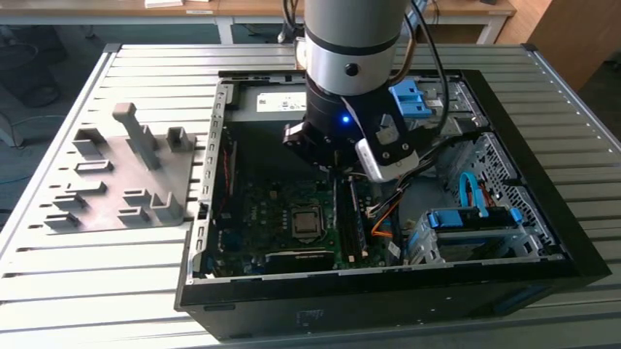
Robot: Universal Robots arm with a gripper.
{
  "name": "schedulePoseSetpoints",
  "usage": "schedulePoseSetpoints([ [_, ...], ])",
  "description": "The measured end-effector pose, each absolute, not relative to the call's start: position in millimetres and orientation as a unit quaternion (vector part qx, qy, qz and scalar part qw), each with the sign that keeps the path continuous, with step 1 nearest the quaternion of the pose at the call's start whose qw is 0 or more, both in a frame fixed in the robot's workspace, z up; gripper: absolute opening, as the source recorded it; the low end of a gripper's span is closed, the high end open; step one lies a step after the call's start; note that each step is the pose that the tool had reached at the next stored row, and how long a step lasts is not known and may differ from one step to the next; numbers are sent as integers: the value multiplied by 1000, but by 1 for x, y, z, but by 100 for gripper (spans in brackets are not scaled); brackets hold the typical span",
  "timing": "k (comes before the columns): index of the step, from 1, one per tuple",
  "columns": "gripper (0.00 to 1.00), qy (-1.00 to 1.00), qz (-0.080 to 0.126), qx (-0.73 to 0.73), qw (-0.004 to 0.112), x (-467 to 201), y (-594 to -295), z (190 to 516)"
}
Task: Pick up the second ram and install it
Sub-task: 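Insert the second ram into the second slot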
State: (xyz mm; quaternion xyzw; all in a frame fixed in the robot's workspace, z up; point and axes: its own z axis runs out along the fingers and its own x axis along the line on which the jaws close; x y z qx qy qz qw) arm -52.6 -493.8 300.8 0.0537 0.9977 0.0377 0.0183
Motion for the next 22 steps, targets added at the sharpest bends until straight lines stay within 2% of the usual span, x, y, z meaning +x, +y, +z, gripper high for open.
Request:
schedulePoseSetpoints([
  [22, 14, 998, 38, 41, 18, -48, -494, 288],
])
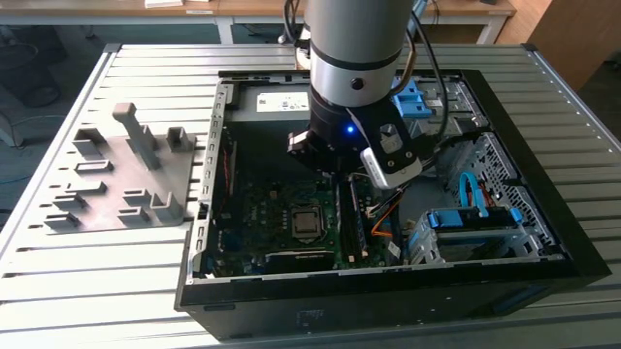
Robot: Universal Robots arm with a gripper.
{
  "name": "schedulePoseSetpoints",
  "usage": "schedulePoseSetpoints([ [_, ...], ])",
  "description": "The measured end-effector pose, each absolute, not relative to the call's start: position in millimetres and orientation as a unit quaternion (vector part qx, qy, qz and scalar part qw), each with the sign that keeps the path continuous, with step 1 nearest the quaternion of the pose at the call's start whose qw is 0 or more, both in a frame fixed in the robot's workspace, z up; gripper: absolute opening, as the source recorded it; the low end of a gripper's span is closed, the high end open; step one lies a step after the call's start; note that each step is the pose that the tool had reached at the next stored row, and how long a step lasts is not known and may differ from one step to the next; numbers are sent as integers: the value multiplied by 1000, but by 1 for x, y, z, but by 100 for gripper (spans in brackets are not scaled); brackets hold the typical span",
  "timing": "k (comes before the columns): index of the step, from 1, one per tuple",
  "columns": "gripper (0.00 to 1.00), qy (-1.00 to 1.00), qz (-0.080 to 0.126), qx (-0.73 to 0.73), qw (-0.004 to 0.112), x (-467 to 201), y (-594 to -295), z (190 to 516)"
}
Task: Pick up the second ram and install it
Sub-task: 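Insert the second ram into the second slot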
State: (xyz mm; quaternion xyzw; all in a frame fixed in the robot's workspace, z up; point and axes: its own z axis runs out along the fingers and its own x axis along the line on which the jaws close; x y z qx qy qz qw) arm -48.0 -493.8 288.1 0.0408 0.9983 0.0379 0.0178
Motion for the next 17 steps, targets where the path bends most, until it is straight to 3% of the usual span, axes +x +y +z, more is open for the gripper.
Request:
schedulePoseSetpoints([
  [17, 14, 998, 38, 41, 18, -47, -494, 275],
])
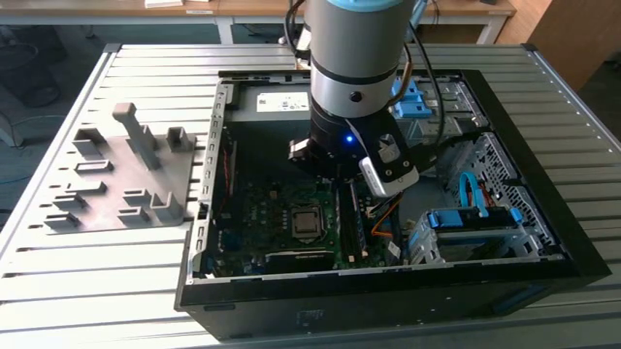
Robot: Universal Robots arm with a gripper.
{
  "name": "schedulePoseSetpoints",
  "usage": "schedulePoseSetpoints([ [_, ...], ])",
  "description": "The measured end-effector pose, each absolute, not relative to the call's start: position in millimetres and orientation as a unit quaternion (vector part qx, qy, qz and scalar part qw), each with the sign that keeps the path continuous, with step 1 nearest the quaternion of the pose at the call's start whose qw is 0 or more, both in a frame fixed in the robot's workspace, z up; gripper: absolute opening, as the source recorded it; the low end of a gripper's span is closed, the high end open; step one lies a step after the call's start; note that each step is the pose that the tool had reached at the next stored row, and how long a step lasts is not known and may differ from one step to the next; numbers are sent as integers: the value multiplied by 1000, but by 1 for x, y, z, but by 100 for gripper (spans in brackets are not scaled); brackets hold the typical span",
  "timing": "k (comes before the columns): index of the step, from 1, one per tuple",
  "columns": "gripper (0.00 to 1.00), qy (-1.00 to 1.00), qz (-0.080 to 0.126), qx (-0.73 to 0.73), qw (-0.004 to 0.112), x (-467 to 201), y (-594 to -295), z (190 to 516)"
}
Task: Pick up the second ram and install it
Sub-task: 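Insert the second ram into the second slot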
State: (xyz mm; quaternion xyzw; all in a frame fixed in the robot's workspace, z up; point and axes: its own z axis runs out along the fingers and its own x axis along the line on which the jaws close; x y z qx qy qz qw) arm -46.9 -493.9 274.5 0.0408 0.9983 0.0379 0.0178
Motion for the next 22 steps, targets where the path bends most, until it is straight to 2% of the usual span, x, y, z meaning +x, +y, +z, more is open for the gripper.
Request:
schedulePoseSetpoints([
  [22, 14, 998, 38, 53, 17, -38, -494, 235],
])
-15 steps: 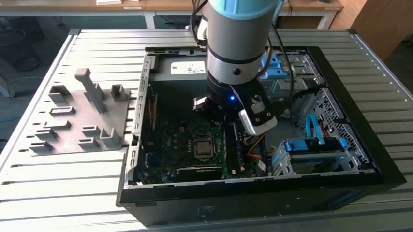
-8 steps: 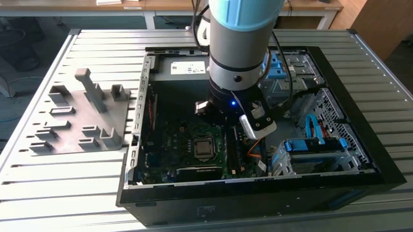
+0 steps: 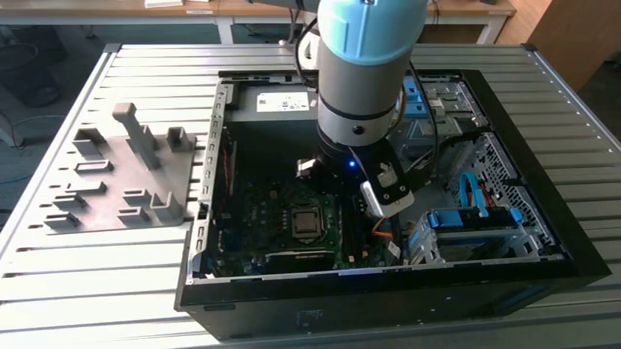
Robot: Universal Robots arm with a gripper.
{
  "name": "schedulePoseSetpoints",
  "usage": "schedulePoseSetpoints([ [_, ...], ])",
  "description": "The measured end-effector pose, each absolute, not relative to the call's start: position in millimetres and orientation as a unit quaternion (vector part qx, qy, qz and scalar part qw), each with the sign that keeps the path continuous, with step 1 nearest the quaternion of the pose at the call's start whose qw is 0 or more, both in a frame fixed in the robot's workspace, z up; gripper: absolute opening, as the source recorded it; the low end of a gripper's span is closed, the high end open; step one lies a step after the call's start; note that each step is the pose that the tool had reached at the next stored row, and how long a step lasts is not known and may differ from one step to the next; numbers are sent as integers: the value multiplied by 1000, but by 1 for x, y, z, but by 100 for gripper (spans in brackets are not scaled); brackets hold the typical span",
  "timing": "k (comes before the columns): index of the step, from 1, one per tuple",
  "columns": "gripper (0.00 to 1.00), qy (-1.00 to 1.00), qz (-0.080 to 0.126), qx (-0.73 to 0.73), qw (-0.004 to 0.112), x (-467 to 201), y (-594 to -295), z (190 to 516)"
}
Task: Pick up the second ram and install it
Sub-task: 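Insert the second ram into the second slot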
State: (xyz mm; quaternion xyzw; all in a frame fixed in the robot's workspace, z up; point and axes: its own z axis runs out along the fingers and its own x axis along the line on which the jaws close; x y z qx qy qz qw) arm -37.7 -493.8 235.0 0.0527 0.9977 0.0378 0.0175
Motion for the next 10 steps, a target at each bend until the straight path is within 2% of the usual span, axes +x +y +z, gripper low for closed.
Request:
schedulePoseSetpoints([
  [10, 14, 998, 38, 53, 17, -37, -494, 218],
])
